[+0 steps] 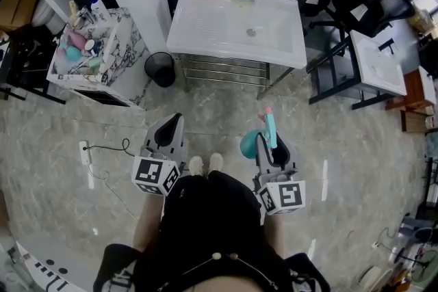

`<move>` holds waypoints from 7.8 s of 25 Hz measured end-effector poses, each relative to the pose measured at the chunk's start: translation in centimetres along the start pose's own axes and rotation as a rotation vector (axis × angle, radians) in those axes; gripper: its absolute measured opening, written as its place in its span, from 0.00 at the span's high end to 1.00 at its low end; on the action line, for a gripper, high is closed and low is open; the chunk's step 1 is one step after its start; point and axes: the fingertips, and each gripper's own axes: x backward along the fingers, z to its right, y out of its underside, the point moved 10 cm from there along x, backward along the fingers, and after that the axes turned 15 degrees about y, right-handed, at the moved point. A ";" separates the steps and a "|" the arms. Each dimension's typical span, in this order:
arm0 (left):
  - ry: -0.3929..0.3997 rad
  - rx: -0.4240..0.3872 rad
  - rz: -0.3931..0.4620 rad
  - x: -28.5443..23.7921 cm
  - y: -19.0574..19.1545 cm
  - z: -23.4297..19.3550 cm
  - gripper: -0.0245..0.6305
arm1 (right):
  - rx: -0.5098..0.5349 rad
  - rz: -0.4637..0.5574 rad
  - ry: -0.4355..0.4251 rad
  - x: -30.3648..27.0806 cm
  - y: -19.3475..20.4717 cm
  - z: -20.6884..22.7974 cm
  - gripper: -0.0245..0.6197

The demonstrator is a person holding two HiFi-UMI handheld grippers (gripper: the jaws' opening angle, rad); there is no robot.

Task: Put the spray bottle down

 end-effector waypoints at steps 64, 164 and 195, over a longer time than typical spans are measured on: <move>-0.177 0.139 -0.025 -16.8 -3.7 -25.1 0.95 | 0.108 -0.113 -0.167 -40.2 -1.9 -2.4 0.74; -0.132 0.058 -0.053 -31.6 -8.5 -33.2 0.95 | -0.163 -0.100 -0.183 -51.5 -0.2 3.1 0.95; -0.078 0.064 -0.046 -31.1 -8.1 -32.4 0.95 | 0.058 -0.132 -0.194 -49.6 -1.5 0.9 0.96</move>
